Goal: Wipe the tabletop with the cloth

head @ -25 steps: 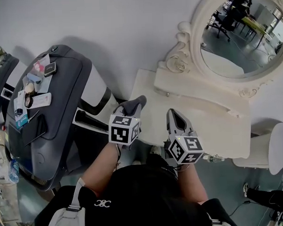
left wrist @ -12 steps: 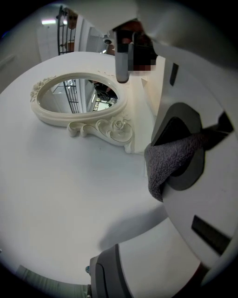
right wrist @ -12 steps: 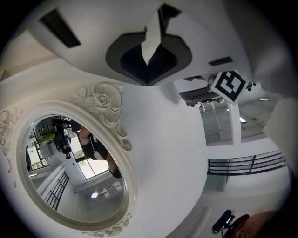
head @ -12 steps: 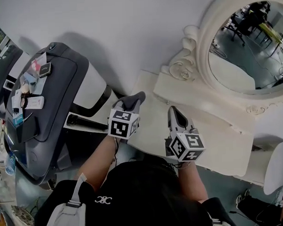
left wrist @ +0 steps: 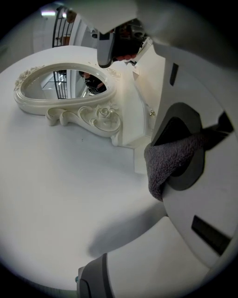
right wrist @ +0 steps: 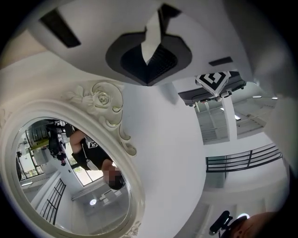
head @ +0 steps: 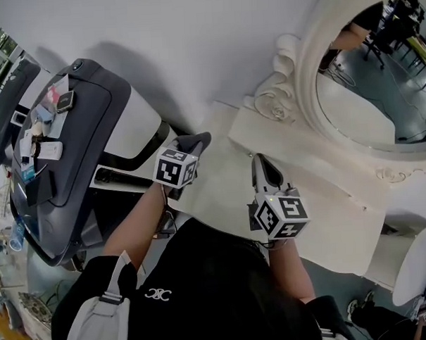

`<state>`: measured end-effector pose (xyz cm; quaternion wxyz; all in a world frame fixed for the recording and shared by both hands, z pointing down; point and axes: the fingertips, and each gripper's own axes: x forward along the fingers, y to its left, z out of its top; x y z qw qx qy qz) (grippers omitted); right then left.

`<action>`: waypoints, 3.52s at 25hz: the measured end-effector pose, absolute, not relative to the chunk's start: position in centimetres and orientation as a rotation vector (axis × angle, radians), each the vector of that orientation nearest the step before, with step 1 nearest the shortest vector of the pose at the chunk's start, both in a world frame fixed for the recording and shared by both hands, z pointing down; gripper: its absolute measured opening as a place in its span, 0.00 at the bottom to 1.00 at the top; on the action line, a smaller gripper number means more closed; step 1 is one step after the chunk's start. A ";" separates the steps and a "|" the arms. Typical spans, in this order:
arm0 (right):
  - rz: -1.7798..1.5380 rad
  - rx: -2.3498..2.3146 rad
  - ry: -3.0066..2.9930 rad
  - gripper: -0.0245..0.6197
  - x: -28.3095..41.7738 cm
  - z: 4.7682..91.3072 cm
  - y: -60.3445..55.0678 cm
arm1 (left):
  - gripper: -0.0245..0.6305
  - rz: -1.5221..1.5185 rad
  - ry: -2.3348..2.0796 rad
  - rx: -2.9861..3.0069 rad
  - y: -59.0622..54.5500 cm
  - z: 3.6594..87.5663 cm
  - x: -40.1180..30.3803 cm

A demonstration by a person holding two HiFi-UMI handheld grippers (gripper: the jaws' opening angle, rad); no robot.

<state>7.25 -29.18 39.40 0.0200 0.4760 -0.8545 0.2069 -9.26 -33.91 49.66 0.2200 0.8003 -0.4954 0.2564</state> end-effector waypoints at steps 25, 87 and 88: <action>0.716 1.853 -2.243 0.05 8.1 43.0 -27.3 | 0.07 1.186 -0.969 2.404 -49.3 59.3 -9.6; 0.686 1.971 -2.094 0.05 9.5 43.1 -23.4 | 0.07 1.099 -0.397 2.547 -45.0 61.8 0.3; 0.685 1.966 -2.099 0.05 9.2 43.1 -23.5 | 0.07 1.095 -0.390 2.544 -44.6 61.8 0.2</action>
